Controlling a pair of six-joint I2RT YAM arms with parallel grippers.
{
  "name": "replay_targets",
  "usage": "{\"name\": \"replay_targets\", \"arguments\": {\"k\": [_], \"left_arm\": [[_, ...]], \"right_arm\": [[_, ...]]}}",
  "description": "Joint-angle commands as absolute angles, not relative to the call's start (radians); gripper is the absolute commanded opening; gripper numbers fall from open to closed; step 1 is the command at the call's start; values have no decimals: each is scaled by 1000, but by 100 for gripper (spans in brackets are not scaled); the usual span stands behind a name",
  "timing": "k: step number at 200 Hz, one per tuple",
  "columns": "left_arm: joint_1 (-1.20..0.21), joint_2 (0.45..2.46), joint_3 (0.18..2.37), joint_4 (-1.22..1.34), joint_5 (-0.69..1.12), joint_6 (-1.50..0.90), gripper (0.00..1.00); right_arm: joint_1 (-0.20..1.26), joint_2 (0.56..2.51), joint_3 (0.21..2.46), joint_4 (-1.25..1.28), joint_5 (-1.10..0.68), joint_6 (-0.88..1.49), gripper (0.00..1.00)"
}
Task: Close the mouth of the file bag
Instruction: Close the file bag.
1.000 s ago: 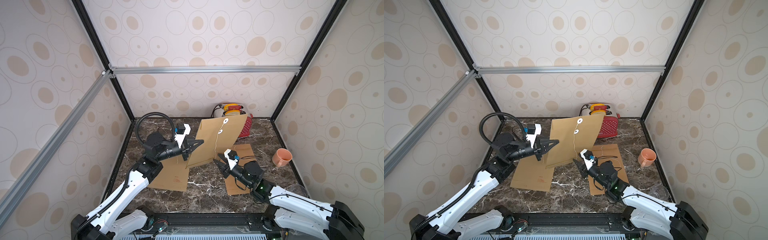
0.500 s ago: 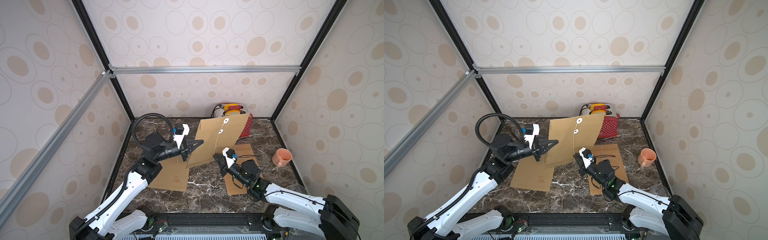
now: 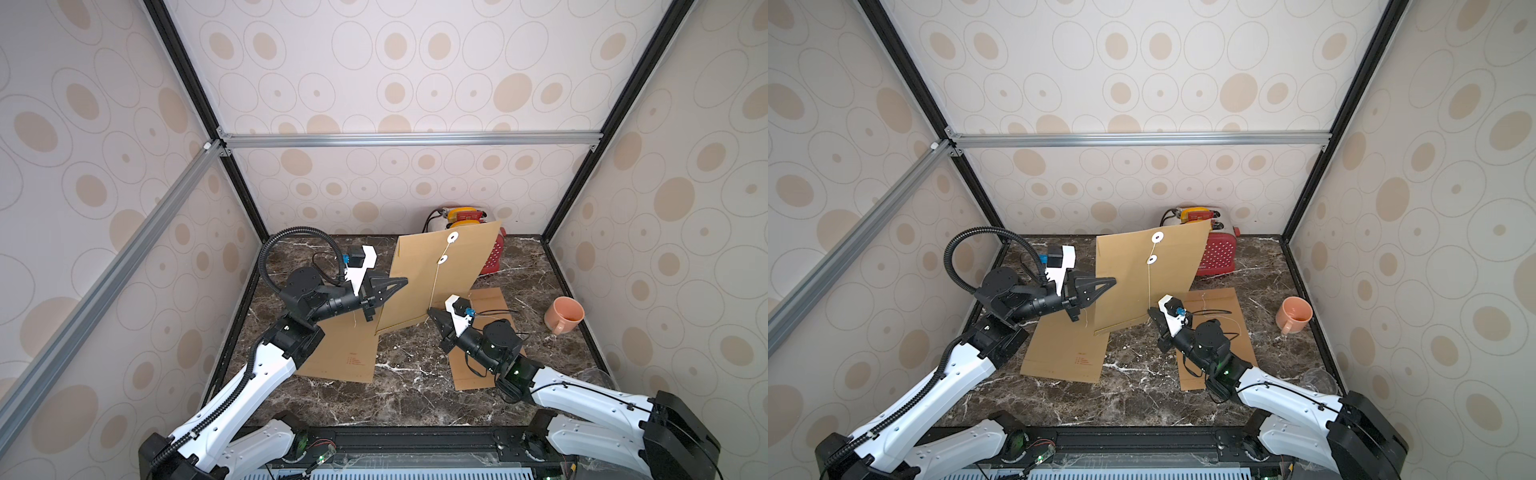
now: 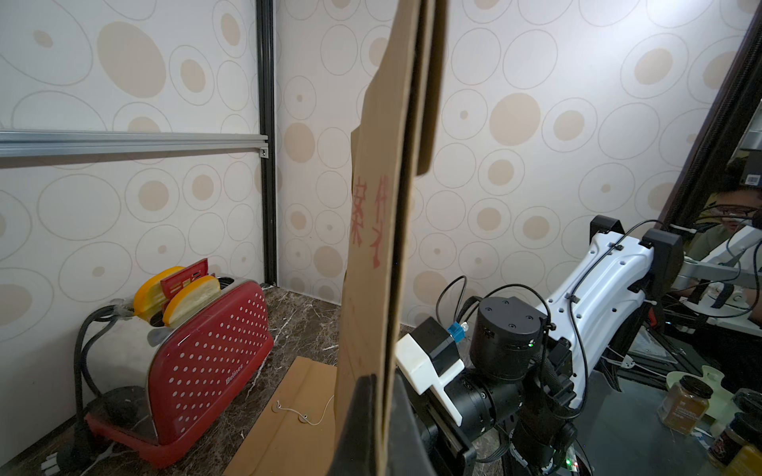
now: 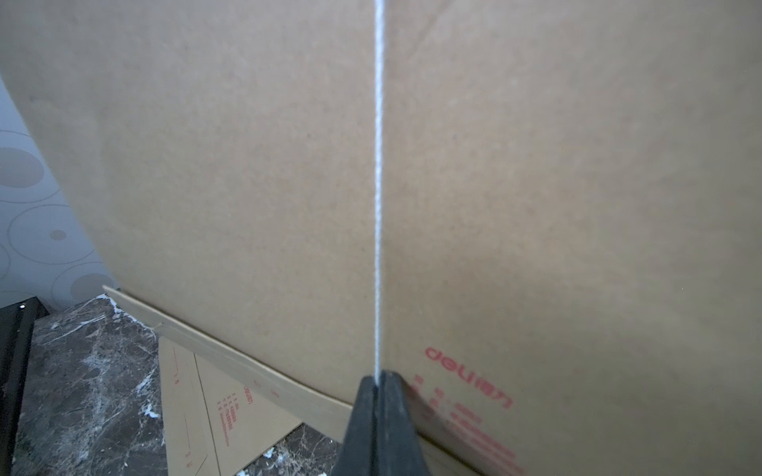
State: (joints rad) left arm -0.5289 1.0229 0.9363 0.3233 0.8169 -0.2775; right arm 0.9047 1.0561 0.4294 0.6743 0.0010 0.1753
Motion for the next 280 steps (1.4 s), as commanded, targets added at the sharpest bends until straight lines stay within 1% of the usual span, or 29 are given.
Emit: {"name": "replay_targets", "arguments": {"k": [1,20,50,70,108,127,155,169,192,219,280], "left_arm": [[-532,1028,964,359,826,-311,0],[-530,1052,977,368,840,-359,0],[-512,1079,962,476,862,-462,0],[-496,1096,974,487,880,-509,0],[-476,1132,1002,493,917,-604,0],[-467,1147,1014,493,933,-632,0],[-462,1162,1022,499,942,-649,0],[-462,1155,1026,464,928,-617,0],[-463,1138,1020,426,894,-584,0],[-462,1145,1020,435,896,-598,0],[-463,1146,1017,419,866,-593,0]], "right_arm": [[908,1022,466,601,-42,199,0],[908,999,459,594,-60,225,0],[909,970,449,585,-69,252,0],[909,958,455,560,-67,256,0],[908,922,449,513,1,271,0],[904,877,452,452,42,262,0],[889,809,467,362,52,252,0],[886,801,488,325,30,246,0],[887,868,560,278,-80,258,0],[901,985,617,340,-194,305,0],[1017,1127,690,390,-196,278,0]]}}
